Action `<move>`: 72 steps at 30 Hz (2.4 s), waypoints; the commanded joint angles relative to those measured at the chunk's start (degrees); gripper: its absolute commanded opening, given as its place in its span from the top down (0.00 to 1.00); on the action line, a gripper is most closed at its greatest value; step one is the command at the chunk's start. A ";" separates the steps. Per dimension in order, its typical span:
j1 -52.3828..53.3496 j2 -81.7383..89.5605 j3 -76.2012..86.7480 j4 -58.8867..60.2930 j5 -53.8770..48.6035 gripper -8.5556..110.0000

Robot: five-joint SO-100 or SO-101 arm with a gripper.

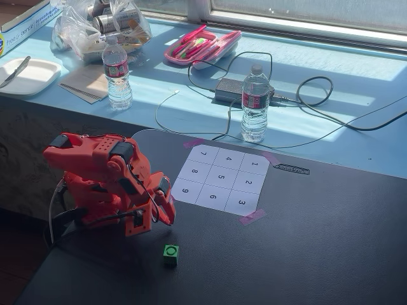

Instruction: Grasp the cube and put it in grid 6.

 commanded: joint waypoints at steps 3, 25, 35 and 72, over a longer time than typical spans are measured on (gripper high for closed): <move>-0.26 0.44 -0.97 -0.09 -1.41 0.93; -0.35 0.44 -0.97 -0.09 -1.41 0.93; -0.26 0.44 -0.97 -0.09 -1.41 0.93; 13.18 -41.75 -22.85 -9.14 -1.05 0.73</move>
